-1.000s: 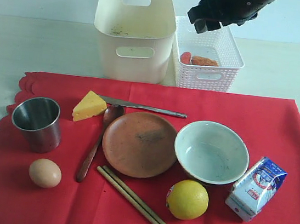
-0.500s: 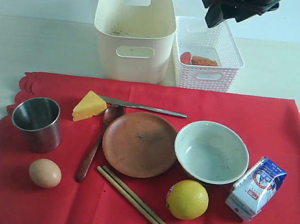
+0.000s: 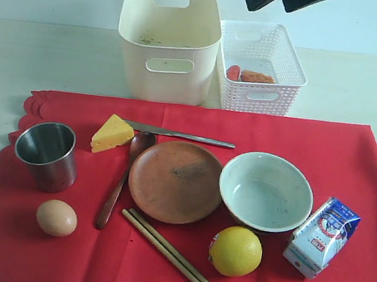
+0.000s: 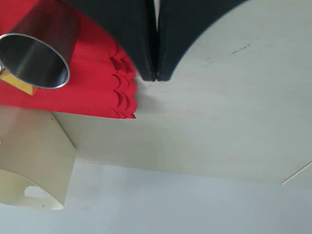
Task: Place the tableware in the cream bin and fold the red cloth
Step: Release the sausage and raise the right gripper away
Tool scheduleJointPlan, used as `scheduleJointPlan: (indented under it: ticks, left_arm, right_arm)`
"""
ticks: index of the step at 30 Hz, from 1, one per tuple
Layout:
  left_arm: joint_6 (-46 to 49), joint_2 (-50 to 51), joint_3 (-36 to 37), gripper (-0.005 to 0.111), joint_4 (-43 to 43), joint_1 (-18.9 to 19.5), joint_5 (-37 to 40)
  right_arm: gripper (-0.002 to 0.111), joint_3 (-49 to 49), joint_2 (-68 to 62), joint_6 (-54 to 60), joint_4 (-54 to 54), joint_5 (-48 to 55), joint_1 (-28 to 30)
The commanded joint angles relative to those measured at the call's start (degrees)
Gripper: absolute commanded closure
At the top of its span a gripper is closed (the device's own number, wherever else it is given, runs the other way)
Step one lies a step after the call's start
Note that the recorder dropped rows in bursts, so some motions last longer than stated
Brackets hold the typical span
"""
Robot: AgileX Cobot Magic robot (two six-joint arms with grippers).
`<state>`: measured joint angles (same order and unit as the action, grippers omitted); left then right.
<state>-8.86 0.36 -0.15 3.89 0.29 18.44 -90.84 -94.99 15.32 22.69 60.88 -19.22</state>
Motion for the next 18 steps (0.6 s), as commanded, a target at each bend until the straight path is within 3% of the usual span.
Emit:
scheduleJointPlan:
  ticks: [1,18]
  left_arm:
    - [-0.09,-0.36,0.15,0.106,-0.03,-0.35,-0.18]
    - [-0.09,-0.36,0.15,0.106,-0.03,-0.35,-0.18]
  right_arm:
    - [0.050,-0.41,1.18,1.19,2.02,2.73,-0.10]
    - [0.050,3.20,6.77,-0.16,-1.05,9.09,-0.10]
